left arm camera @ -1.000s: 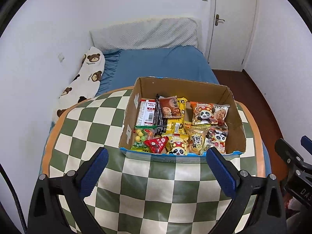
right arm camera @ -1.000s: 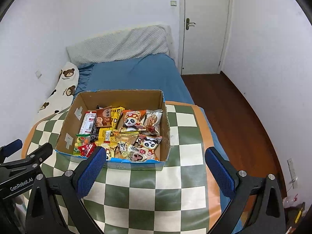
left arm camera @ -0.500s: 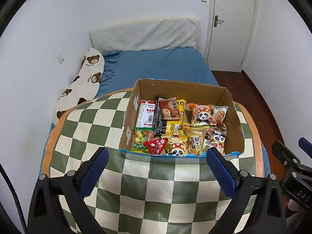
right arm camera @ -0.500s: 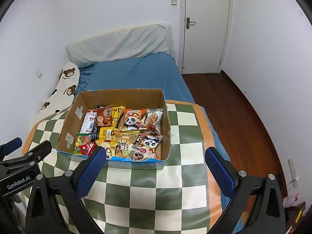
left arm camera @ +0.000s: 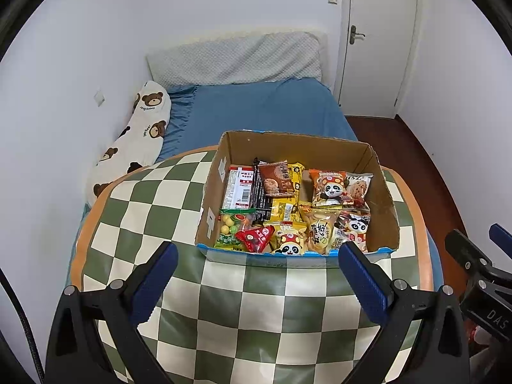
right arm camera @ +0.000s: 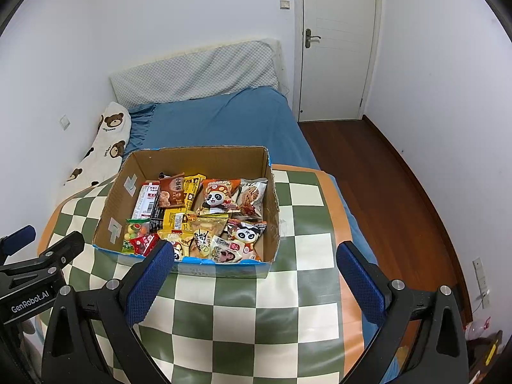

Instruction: Organize snacks

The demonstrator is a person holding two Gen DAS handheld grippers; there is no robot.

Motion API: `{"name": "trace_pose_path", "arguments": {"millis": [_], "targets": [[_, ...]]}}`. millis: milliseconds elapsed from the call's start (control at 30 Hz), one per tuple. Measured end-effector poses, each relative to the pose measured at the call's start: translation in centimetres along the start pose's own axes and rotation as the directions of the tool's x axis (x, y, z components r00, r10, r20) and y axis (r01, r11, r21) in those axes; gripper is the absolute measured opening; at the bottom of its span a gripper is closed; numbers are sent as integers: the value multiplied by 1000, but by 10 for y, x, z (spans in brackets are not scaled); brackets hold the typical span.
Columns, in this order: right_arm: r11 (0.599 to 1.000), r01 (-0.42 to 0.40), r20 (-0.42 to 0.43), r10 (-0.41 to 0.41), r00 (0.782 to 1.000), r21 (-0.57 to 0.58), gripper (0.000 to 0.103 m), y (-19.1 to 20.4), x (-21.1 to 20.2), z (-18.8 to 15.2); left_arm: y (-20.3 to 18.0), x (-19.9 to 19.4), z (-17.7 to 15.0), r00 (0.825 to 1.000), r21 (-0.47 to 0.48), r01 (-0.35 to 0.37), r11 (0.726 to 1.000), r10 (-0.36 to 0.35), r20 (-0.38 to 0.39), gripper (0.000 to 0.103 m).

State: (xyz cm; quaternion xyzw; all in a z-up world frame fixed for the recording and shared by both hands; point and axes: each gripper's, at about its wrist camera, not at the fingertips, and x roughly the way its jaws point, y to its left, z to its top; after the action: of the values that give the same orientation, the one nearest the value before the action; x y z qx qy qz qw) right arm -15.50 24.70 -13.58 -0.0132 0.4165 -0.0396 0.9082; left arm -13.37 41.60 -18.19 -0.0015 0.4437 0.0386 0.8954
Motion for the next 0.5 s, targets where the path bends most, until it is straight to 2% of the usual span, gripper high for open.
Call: {"name": "trace_pose_path", "arguments": {"millis": [500], "targets": [[1000,0,-1,0,1000,2,103,-1,0,-1,2,-5,-1,1000,1,5,1000,-5,-3,103]]}}
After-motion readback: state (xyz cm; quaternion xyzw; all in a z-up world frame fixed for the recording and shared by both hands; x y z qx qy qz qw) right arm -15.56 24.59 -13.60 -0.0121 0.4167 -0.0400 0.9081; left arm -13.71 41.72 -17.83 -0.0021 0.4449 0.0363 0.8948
